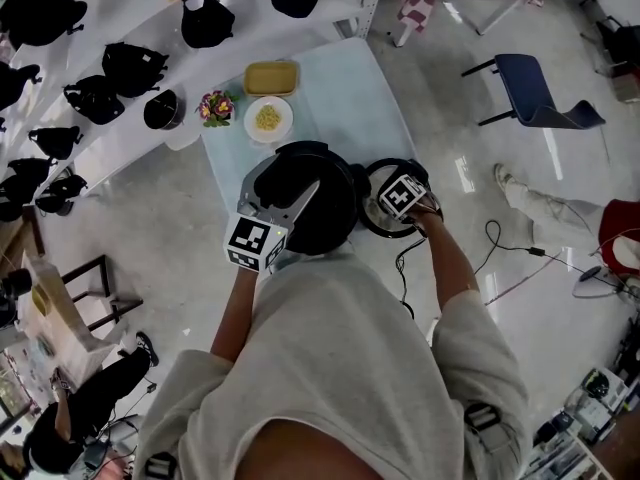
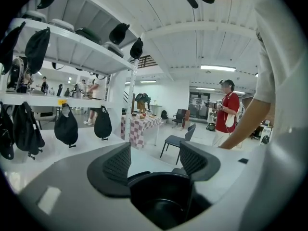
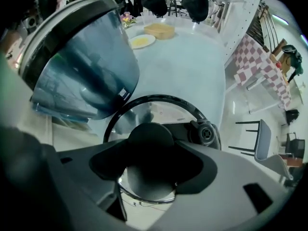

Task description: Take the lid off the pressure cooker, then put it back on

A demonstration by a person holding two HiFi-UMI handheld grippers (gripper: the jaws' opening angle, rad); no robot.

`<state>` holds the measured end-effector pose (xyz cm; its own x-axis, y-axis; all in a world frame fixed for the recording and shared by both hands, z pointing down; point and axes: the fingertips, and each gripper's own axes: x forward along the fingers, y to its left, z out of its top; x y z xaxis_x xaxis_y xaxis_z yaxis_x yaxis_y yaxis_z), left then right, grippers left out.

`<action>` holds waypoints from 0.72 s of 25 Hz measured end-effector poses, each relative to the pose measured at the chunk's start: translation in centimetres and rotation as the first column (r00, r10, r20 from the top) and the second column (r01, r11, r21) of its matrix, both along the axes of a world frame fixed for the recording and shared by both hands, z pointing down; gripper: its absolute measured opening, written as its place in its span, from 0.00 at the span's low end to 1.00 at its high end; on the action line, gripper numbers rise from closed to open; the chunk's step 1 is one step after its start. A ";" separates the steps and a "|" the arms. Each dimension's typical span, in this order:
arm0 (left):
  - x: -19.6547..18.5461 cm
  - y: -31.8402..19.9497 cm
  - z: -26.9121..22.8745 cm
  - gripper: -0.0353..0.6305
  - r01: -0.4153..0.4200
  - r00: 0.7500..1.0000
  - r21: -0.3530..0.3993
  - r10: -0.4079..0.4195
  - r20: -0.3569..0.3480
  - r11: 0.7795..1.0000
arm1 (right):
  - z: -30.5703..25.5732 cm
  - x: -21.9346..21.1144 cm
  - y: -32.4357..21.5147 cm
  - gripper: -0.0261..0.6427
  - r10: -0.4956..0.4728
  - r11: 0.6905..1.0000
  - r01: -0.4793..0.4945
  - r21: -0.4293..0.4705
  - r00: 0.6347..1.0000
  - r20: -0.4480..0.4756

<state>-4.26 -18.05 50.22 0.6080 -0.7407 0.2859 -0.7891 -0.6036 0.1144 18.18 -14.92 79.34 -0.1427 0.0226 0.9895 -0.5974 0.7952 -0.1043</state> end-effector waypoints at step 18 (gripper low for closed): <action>-0.4 0.4 -0.1 0.52 -0.012 1.000 0.011 0.012 -0.024 1.000 | -6.5 1.2 0.9 0.44 0.035 0.999 -0.036 0.023 0.998 0.046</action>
<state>-4.69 -17.68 50.09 0.6234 -0.7363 0.2630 -0.7789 -0.6141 0.1268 19.34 -14.03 72.85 -0.1877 -0.0070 0.9822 -0.6200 0.7764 -0.1130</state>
